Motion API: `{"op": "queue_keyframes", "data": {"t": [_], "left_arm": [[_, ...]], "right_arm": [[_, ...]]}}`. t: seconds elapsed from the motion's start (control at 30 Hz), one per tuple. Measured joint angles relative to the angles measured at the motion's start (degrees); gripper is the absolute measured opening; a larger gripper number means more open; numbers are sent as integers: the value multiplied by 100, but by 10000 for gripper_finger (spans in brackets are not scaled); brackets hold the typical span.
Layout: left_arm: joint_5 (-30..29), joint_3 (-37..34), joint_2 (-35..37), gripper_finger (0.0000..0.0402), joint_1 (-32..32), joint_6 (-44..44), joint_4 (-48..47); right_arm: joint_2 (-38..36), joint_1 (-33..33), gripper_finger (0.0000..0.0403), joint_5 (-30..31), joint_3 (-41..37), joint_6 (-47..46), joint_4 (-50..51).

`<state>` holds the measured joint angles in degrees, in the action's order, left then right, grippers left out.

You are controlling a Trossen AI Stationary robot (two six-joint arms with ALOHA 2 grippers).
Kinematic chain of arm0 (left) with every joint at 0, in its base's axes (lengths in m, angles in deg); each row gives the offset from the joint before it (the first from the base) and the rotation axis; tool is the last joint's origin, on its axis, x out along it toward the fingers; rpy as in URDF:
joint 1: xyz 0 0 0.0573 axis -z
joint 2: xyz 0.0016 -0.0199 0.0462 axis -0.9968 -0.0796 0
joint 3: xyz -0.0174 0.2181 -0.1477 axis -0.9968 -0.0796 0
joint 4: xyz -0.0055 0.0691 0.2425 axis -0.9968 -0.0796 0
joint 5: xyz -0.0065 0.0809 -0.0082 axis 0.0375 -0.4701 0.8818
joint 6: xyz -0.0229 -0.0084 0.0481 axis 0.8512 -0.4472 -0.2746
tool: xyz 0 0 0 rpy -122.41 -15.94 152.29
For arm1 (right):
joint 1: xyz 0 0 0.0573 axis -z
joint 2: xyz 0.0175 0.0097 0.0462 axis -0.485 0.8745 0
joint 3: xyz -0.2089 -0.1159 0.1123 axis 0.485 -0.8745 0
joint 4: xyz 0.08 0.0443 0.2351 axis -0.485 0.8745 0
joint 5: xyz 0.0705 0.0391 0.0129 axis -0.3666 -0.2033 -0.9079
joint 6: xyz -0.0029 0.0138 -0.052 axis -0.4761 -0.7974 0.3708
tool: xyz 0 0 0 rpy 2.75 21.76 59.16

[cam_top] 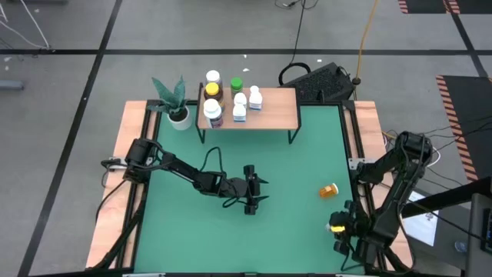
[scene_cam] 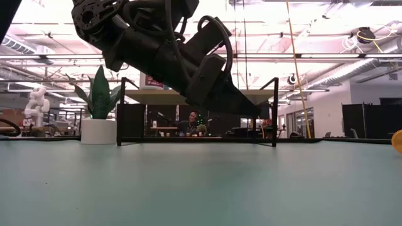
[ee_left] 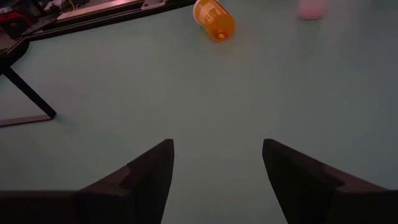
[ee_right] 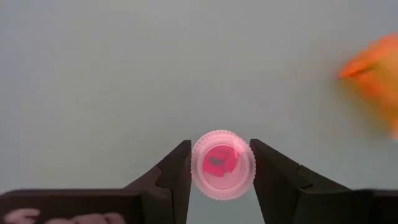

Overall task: Pick and place medicine bottles onto shelf by color
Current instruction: Put the transparent pill bottle on the shelf

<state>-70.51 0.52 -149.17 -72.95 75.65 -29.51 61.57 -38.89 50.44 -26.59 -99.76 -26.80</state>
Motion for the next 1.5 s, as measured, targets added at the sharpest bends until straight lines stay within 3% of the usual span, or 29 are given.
{"op": "queue_keyframes", "data": {"t": [0.23,0.5,0.63,0.77,0.83,1.1,1.3,1.5], "left_arm": [[-61,0,0,237,-160,555,121],[-48,0,0,223,-215,760,121],[-43,0,0,225,-67,784,123],[-27,0,0,225,29,793,124],[-33,0,0,225,48,793,130],[-42,0,0,225,68,791,123],[-44,0,0,225,76,883,-75],[-44,0,0,225,79,1108,-534]], "right_arm": [[-885,1072,127,-25,-8,1050,489],[-1895,3574,131,-80,-6,4590,-435],[-1944,5132,132,-842,17,6303,-1150],[-1636,6404,133,-1503,501,7656,-1487],[-1395,6860,133,-1543,958,8210,-1359],[-168,7994,134,-1666,3032,9809,-1180],[1033,8749,134,-2248,4237,10342,-853],[1711,9016,135,-2289,4830,10463,-438]]}}
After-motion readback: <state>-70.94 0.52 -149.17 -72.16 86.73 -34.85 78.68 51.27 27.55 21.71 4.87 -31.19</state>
